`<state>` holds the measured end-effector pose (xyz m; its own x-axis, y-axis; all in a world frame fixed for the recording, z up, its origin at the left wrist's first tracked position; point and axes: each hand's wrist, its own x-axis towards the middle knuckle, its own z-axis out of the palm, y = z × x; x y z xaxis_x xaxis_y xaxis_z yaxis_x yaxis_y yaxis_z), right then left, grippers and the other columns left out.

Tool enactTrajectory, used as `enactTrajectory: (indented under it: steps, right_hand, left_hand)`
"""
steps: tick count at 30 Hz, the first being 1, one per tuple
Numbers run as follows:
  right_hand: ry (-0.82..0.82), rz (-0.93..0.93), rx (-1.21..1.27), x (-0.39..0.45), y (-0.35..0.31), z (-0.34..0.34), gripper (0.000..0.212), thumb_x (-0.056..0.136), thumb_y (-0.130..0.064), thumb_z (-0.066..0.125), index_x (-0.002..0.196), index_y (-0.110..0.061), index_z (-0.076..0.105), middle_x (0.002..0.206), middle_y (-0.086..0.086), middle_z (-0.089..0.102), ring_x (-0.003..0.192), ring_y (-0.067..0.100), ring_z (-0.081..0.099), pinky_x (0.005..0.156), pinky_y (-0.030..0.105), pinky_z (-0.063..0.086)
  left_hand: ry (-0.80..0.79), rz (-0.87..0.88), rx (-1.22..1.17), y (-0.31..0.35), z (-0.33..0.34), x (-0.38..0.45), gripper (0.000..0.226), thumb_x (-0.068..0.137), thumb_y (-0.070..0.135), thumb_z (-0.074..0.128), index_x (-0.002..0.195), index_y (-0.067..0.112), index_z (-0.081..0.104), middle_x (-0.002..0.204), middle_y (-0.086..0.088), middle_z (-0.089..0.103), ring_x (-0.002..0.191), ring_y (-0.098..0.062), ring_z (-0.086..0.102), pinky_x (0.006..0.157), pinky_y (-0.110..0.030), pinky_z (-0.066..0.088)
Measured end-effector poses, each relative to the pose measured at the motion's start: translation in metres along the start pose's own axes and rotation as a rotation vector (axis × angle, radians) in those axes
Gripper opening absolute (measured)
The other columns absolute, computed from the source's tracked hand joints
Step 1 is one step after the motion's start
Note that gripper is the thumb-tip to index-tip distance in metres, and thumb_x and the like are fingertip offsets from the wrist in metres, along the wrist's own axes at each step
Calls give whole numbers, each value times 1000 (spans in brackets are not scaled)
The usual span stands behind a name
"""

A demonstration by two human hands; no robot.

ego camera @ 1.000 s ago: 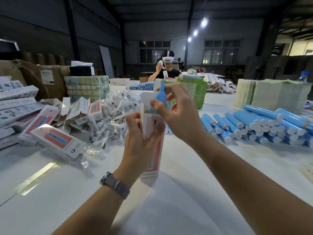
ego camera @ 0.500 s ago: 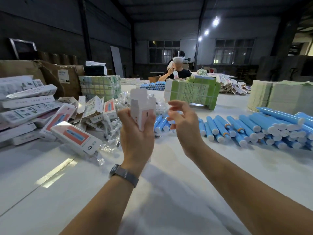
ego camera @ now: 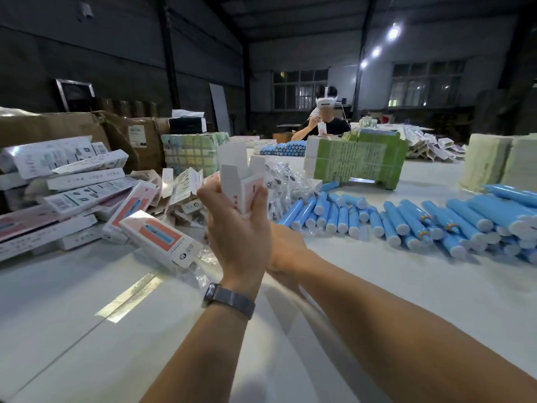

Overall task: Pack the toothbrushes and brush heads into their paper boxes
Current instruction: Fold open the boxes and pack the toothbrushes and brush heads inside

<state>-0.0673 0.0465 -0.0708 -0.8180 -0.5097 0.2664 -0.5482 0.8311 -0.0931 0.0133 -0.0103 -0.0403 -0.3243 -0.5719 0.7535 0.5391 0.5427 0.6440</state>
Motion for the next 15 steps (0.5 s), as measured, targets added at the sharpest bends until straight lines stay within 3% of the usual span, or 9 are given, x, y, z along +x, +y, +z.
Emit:
enactTrajectory:
  steps: [4, 7, 11, 13, 15]
  right_hand:
    - [-49, 0, 4, 2, -4, 4, 37, 92, -29, 62, 127, -22, 55, 118, 2, 57, 108, 26, 56, 89, 36, 52]
    - [6, 43, 1, 10, -11, 7, 25, 89, -23, 66, 114, -19, 63, 109, 2, 64, 101, 24, 62, 84, 34, 54]
    - [110, 48, 47, 14, -12, 7, 20, 97, -28, 51, 106, -21, 67, 98, 4, 69, 91, 26, 64, 71, 33, 50]
    - [142, 56, 74, 14, -6, 3, 13, 96, -27, 52, 101, -20, 63, 91, 2, 65, 89, 27, 63, 67, 33, 42]
    - [140, 77, 287, 11, 4, -9, 3, 94, -24, 56, 97, -23, 57, 86, -2, 59, 85, 23, 60, 69, 31, 38]
  left_hand:
    - [-17, -6, -44, -2, 3, -2, 52, 89, 38, 72, 112, 33, 26, 109, 37, 37, 90, 32, 47, 67, -19, 55]
    - [-26, -10, -46, -2, 3, -1, 52, 87, 43, 71, 112, 33, 27, 107, 36, 39, 91, 34, 46, 64, -11, 52]
    - [2, -26, -103, -3, 2, 1, 58, 85, 47, 67, 118, 19, 28, 109, 32, 39, 93, 34, 47, 59, -1, 46]
    - [15, -29, -111, -3, 1, 2, 58, 84, 48, 66, 117, 18, 29, 108, 32, 39, 92, 32, 49, 60, -1, 46]
    - [6, -41, -108, -4, 2, 3, 56, 87, 42, 70, 116, 20, 28, 107, 31, 40, 93, 23, 54, 62, -7, 49]
